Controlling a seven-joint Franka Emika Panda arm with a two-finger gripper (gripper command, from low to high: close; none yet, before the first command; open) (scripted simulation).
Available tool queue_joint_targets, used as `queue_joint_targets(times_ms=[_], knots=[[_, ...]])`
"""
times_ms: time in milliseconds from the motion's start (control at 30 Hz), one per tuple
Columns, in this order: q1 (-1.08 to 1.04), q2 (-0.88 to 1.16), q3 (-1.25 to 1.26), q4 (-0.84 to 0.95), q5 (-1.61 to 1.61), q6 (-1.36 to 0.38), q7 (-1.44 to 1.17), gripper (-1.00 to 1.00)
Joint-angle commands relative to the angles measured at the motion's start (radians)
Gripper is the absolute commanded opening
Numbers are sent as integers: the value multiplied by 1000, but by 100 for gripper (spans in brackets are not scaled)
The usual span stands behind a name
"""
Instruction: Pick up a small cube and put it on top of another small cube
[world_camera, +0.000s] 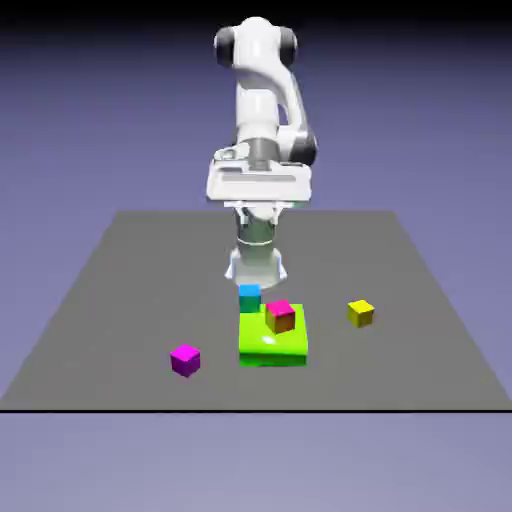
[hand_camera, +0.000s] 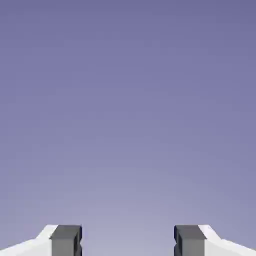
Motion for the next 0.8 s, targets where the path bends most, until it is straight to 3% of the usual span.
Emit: queue_joint_targets(times_ms=[0, 767], knots=[[13, 36, -20, 18, -17, -26, -25, 0], [321, 870, -469, 425, -398, -626, -594, 0]])
